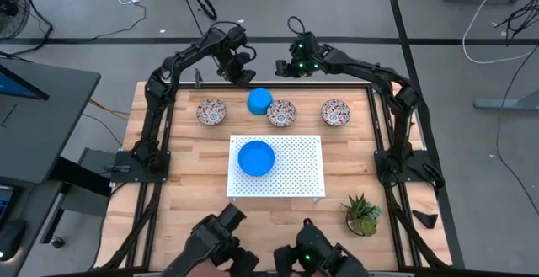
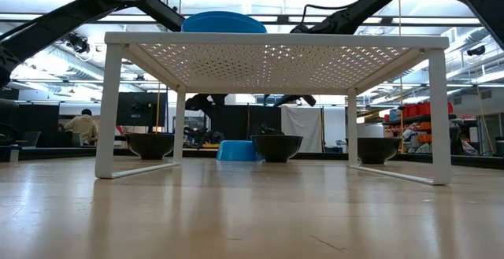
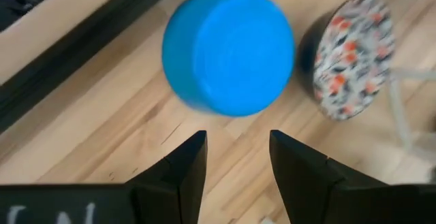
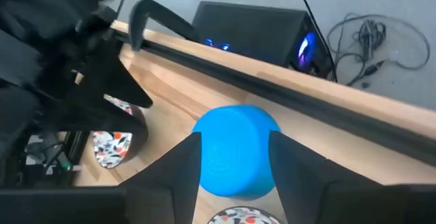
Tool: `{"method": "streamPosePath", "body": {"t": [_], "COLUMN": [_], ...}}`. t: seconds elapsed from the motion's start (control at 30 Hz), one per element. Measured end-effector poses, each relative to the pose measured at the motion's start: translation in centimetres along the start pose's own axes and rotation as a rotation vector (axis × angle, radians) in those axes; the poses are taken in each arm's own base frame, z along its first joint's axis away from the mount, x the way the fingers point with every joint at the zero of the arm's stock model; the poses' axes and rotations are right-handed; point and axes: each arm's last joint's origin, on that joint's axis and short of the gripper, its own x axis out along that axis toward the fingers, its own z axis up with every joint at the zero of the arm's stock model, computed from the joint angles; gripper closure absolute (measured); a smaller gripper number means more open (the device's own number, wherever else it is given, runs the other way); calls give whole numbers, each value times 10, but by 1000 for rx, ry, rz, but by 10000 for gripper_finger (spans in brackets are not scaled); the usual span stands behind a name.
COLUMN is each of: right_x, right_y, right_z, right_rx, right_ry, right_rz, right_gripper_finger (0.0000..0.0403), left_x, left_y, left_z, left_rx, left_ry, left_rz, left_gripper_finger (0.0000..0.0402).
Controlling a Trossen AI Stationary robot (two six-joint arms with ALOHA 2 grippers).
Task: Pick & Place Mini bowls
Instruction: Stack the blue bowl on top of the blue bowl on the shelf
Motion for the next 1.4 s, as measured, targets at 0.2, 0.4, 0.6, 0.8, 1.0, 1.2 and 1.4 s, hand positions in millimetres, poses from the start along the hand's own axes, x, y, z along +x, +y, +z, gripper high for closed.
{"method": "streamPosePath", "body": {"t": [0.2, 0.4, 0.6, 0.8, 1.0, 1.2, 1.4], "right_x": [18, 31, 45, 56, 72, 79, 80], "right_y": [-9, -16, -25, -32, -42, -36, -34], "right_z": [-4, -6, -11, -15, -23, -27, -29], "right_rx": [56, 101, 110, 106, 131, 109, 102], "right_ry": [17, 27, 58, 89, 150, 154, 155], "right_rz": [-24, -22, -33, -38, -22, 18, 24], "right_gripper_finger": [233, 233, 233, 233, 233, 233, 233], "left_x": [-5, -1, 25, 45, 66, 73, 79], "left_y": [9, 20, 34, 36, 37, 38, 35], "left_z": [4, 8, 0, -8, -16, -14, -13], "left_rx": [-95, -205, -273, -306, -336, -339, -346], "left_ry": [-38, -83, -56, -24, 2, -37, -57], "left_rz": [-41, -88, -97, -110, -139, -177, -202], "left_gripper_finger": [236, 236, 236, 236, 236, 236, 236]}}
